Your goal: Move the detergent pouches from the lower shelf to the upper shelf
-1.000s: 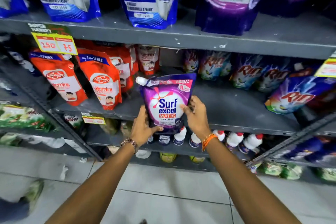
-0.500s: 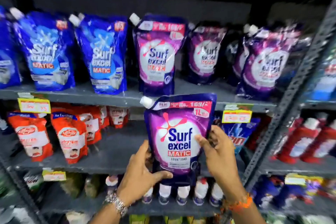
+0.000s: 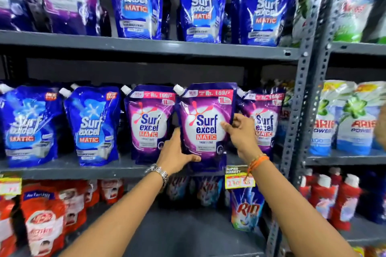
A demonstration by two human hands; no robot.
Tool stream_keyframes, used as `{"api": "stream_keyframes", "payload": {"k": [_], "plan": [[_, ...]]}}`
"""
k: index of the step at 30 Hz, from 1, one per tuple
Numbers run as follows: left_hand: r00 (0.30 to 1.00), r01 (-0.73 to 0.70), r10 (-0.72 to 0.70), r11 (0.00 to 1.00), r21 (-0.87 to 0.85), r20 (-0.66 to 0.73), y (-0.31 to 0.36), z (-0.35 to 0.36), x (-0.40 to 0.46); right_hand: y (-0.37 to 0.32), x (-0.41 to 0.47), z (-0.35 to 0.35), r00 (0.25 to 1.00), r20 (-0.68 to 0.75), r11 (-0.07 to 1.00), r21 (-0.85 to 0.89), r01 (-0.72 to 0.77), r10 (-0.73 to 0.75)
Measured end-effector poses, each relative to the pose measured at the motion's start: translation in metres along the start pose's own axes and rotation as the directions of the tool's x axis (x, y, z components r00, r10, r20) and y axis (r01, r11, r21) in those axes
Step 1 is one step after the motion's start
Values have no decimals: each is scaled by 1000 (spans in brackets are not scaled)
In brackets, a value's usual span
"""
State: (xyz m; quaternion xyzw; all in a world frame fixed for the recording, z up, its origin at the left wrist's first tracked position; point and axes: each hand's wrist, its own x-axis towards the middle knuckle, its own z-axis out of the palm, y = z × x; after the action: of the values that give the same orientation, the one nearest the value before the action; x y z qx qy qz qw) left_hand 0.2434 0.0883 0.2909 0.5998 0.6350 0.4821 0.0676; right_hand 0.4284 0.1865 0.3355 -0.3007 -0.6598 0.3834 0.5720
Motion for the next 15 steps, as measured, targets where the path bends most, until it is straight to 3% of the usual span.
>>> {"api": "stream_keyframes", "payload": {"k": [15], "plan": [[990,138,-136,987,80,-30,-19,38,45,38,42,5,996,21,991,105,-88,86]]}}
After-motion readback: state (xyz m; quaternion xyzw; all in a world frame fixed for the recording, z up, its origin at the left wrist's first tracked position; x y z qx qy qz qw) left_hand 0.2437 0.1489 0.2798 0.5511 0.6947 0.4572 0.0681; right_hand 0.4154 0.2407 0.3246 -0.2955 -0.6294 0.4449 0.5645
